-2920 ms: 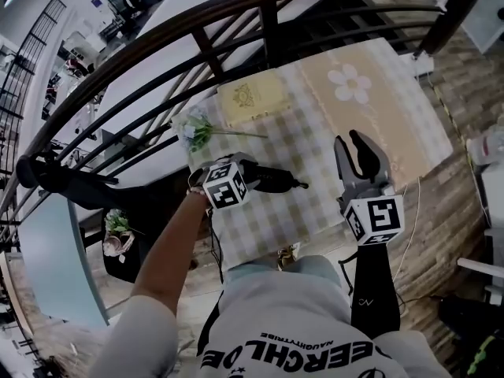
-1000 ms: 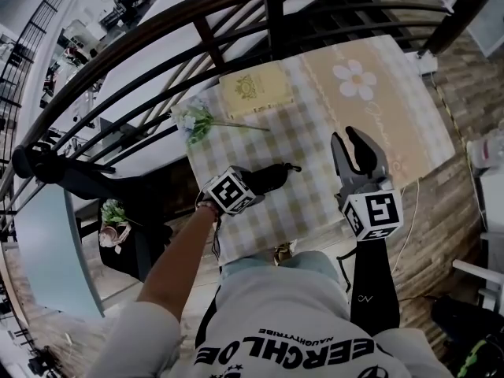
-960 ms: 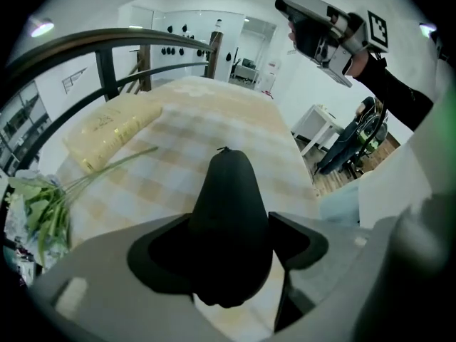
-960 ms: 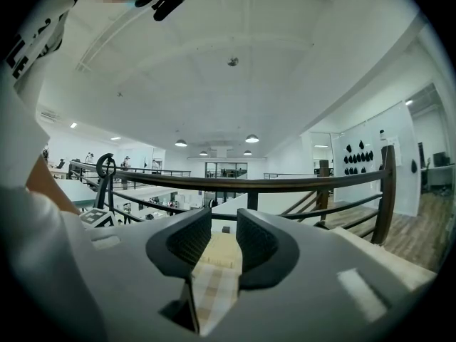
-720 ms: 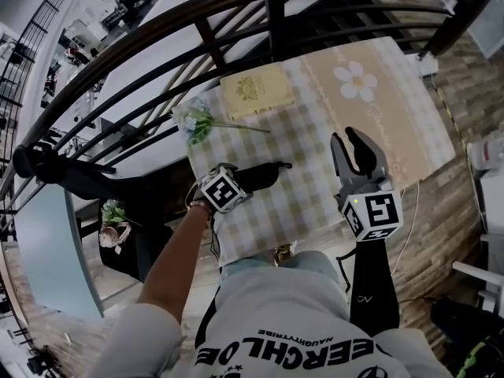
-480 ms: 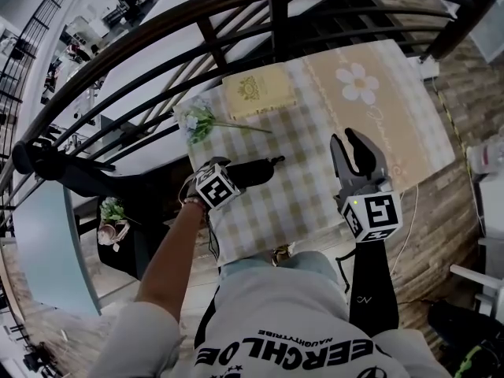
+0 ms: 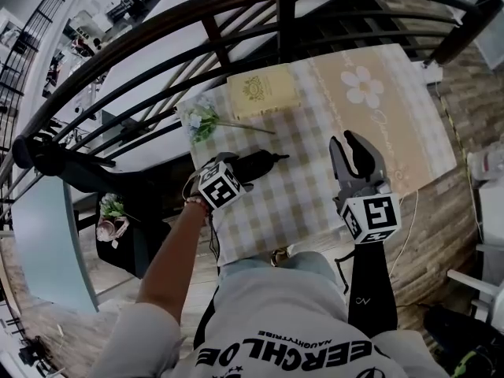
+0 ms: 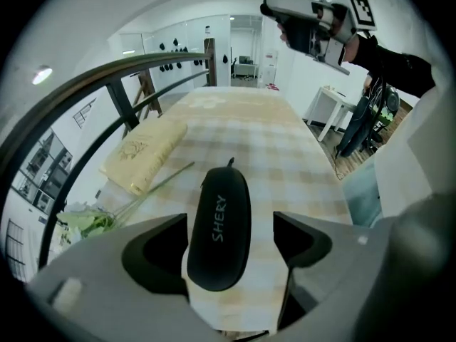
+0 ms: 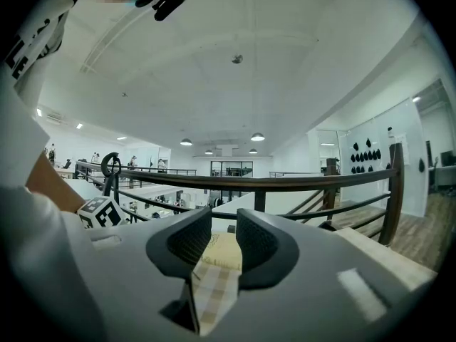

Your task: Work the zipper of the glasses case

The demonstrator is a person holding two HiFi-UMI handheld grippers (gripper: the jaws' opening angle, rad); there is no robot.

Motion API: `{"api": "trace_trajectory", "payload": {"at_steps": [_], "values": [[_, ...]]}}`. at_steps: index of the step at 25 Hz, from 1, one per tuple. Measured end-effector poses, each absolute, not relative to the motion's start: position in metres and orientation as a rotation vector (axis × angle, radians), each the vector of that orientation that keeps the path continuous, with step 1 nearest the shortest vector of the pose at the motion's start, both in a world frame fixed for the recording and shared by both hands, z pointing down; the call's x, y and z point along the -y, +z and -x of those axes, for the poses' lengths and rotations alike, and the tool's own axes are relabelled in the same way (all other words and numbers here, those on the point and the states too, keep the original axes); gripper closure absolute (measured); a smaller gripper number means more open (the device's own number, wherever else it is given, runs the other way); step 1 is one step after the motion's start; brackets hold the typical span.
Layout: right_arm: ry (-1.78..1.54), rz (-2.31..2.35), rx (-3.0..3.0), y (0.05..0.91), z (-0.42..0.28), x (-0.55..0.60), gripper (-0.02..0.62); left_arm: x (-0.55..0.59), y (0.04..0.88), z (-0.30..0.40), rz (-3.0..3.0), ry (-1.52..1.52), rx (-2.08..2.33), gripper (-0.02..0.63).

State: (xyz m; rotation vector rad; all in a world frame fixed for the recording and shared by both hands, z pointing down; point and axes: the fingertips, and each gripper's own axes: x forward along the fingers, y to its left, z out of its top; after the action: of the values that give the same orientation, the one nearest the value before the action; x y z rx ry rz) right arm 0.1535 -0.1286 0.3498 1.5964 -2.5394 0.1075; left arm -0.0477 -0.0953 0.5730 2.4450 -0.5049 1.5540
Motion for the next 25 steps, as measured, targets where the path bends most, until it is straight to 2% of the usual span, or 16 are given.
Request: {"api": "trace_trajectory", "payload": {"at_steps": [6, 8, 12, 14, 15, 23, 25], "values": [[0.115, -1.575, 2.544, 0.353, -0.145, 0.131, 0.459, 0.104, 0.587, 0.012, -2.511, 1.671, 0.505, 0.274], [0.113, -1.573, 2.545, 0.353, -0.145, 0.132, 0.459, 0.108, 0.593, 0.014, -2.515, 1.716, 0.548, 0.362], [0.13, -1.584, 2.54, 0.354, -0.149, 0.133, 0.459, 0.097, 0.582, 0.013, -2.616, 1.708, 0.394, 0.418], [0.14, -1.583, 2.541, 0.356, -0.148, 0.133, 0.459, 0.088, 0.575, 0.01, -2.696, 1.698, 0.273, 0.503], [0.142, -1.578, 2.543, 0.357, -0.146, 0.134, 0.459, 0.087, 0.574, 0.01, -2.716, 1.698, 0.264, 0.586], [0.156, -1.516, 2.562, 0.364, -0.13, 0.136, 0.46, 0.107, 0.575, 0.018, -2.659, 1.619, 0.533, 0.594], [0.189, -1.468, 2.567, 0.373, -0.124, 0.136, 0.459, 0.11, 0.57, 0.021, -2.644, 1.577, 0.599, 0.541]]}}
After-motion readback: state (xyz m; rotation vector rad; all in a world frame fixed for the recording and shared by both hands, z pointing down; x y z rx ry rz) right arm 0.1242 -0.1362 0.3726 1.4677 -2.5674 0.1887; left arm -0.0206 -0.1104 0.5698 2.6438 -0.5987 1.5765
